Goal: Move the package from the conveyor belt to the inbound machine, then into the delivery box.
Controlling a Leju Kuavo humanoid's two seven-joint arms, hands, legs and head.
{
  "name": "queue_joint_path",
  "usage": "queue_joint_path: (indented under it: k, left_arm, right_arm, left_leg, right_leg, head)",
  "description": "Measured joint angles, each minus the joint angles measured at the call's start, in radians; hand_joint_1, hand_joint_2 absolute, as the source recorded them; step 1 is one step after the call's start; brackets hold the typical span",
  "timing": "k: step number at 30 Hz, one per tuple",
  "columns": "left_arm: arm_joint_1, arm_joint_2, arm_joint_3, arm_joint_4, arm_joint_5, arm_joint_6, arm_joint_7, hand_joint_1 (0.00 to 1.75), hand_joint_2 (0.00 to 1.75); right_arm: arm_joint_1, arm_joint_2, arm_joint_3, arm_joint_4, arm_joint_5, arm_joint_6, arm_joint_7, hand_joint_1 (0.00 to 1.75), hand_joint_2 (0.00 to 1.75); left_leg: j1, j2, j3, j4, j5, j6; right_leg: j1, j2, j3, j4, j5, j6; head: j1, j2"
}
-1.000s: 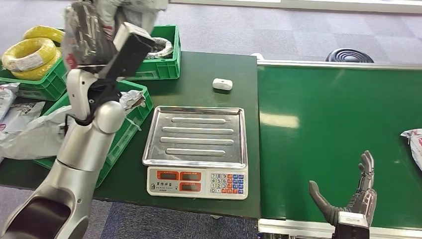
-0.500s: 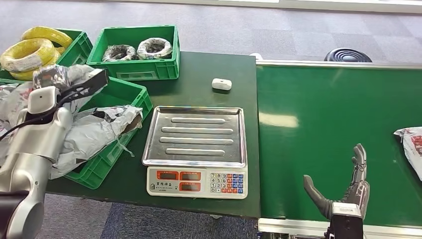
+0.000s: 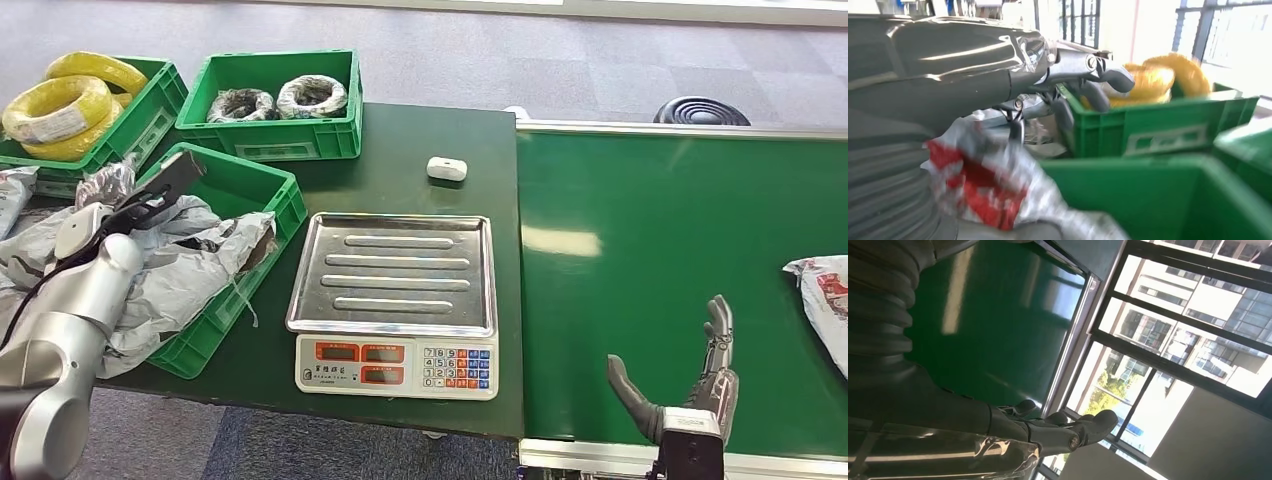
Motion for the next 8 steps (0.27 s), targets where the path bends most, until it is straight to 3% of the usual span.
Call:
queue_joint_path:
  k: [4, 8]
  left_arm:
    - [0.026, -0.032, 0.076, -0.139, 0.157, 0.105, -0.067, 0.0, 1.75]
    - [0.053, -0.046, 0.113, -0.286, 0.347, 0.133, -0.14, 0.0, 1.75]
  right_arm:
    - [0.011, 0.009, 0.0, -0.004, 0.0, -0.004, 0.001, 0.0, 1.75]
    - [0.011, 0.012, 0.001, -0.004, -0.007, -0.004, 0.001, 0.0, 1.75]
  left_leg:
    - [0.0, 0.001, 0.0, 0.0, 0.0, 0.0]
    - [0.0, 0.001, 0.0, 0.0, 0.0, 0.0]
  right_leg:
    - [0.0, 0.001, 0.0, 0.0, 0.0, 0.0]
    - [0.0, 0.001, 0.0, 0.0, 0.0, 0.0]
  head:
    - [0.0, 0.0]
    - [0.0, 0.0]
